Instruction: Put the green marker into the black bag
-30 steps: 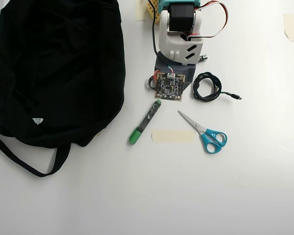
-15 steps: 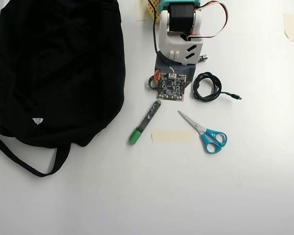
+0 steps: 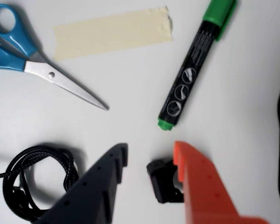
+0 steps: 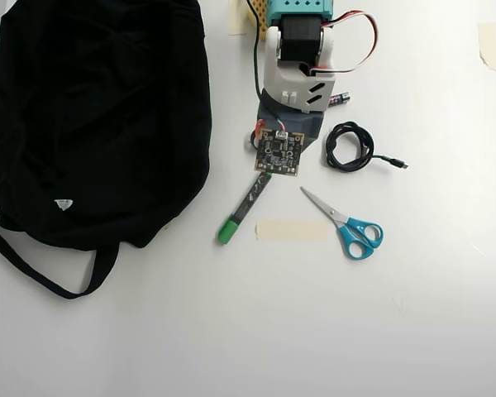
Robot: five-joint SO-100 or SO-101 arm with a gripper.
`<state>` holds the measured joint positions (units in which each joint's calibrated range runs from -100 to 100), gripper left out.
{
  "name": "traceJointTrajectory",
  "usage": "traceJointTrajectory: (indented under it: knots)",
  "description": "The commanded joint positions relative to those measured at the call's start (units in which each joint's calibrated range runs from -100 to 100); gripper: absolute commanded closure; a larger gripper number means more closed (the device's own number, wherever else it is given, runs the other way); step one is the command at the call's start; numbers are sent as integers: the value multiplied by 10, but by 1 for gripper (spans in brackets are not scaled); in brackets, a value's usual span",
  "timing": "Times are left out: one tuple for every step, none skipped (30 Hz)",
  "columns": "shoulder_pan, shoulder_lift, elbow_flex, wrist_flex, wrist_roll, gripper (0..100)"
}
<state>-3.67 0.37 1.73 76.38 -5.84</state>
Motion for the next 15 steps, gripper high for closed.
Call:
traceJointTrajectory:
  knots:
    - [14,-3,-3,8,-15,86]
    - [17,-3,-3,11,-15,86]
    - [17,0,-3,12,-15,86]
    - [18,5,-5,16,-15,86]
    - [19,13,-7,16,-17,86]
    - [21,20,-9,16,-22,86]
    - [23,29,-11,16,-26,86]
    - [23,38,-11,16,-27,86]
    - [24,47,-11,16,-27,86]
    - [24,54,-12,16,-27,86]
    - [24,59,-13,16,-27,86]
    - [25,63,-13,16,-28,86]
    - [25,66,-16,16,-29,86]
    - [25,68,-22,16,-33,85]
    - [26,72,-28,16,-34,83]
